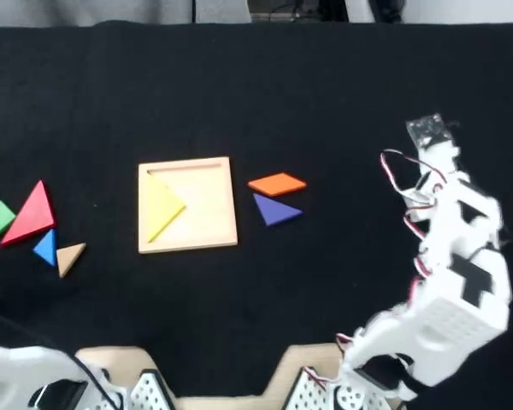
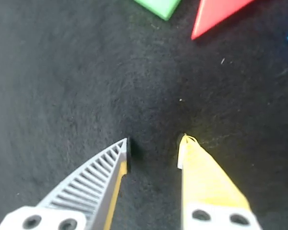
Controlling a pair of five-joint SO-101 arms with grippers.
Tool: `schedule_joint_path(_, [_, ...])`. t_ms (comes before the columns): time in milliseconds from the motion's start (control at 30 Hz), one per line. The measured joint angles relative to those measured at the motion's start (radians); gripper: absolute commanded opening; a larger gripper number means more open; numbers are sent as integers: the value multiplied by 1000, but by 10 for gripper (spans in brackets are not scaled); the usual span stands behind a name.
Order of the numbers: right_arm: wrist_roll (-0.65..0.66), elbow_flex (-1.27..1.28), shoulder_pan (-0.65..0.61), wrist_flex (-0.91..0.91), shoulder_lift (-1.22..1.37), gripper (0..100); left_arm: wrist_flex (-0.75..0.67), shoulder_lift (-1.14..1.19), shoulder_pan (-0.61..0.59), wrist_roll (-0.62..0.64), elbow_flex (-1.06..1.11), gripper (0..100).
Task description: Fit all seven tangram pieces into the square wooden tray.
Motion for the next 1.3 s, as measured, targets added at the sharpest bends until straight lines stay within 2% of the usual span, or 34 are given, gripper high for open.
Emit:
schedule_joint_path(133, [104,120,34,-173,0,11,0,0,-35,-28,-2,173])
schedule_joint_path(300, [239,302,68,-476,-2,11,-3,-2,-64,-100,37,165])
schedule_joint_path(467, [361,473,68,-781,-2,11,-3,-3,-64,-103,52,134])
schedule_joint_path(567, [399,532,68,-899,-2,11,-3,-3,-64,-103,63,134])
schedule_joint_path(933, [434,552,68,-937,-2,11,-3,-3,-64,-106,64,132])
schedule_joint_path(1167, [697,552,68,-937,-2,11,-3,-3,-64,-106,66,131])
schedule_joint_path(1300, [735,546,68,-937,-2,11,-3,-3,-64,-106,68,130])
